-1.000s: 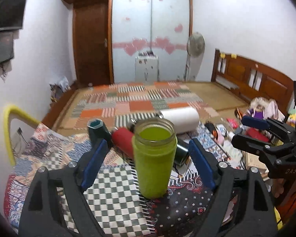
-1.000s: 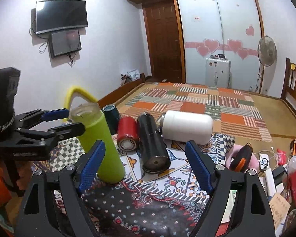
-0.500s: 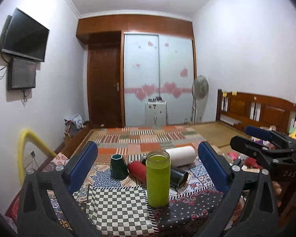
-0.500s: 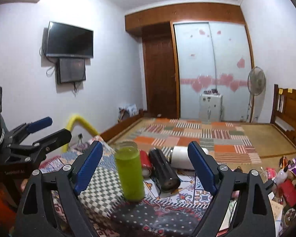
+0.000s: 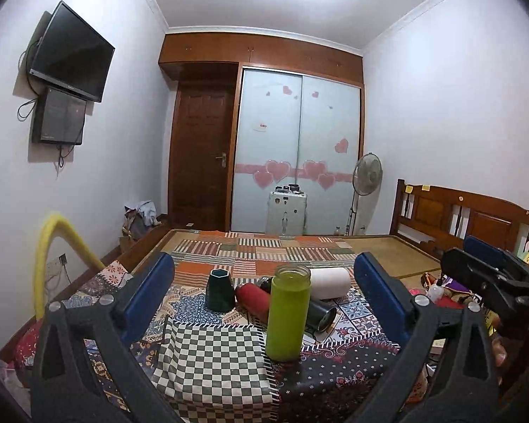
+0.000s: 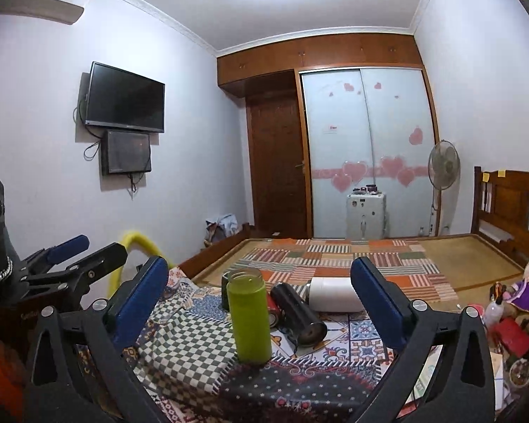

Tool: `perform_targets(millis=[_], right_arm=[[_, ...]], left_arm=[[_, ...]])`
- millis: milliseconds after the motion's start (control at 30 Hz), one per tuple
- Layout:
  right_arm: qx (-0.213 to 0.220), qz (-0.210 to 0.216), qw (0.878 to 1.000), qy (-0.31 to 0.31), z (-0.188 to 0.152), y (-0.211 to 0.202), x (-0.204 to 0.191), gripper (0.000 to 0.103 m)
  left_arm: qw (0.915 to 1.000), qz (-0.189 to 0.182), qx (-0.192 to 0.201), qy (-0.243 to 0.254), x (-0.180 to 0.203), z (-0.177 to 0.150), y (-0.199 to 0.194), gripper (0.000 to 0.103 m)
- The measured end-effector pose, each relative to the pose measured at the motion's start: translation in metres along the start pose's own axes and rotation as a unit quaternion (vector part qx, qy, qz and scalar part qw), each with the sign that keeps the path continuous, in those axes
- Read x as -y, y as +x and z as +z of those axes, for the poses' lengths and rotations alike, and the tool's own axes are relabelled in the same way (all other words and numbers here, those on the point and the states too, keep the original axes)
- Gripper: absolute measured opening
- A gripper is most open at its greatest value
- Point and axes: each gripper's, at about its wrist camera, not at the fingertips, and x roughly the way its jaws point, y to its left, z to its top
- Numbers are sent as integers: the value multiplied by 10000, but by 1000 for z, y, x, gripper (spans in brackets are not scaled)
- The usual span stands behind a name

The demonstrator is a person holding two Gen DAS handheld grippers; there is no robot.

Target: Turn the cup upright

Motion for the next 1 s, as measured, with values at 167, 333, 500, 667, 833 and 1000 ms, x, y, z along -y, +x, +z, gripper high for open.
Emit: perform_targets(millis=[167,333,500,667,833,1000], right_arm=[[10,-44,10000,-20,-3,-2,-1,103],[-19,-15,10000,-16,-4,-2,-3,103],[-16,-35,10000,-52,-7,-4,-5,103],[2,-39,10000,-72,-7,-7,-7,103],[23,-66,9999,-91,-7,-8,-7,103],[32,-96,9999,-88,-6,-9,-7,103]], left_arm=[[9999,58,48,102,2,-2,-4,103],[9998,74,48,159,6,-5,-5,103],[9999,69,19,142,6,-6,-5,103],[9999,81,18,139,5,-8,-4,103],[9999,80,11,153,4,-7,-3,103],[9998,78,11,156,4,-7,-3,103]])
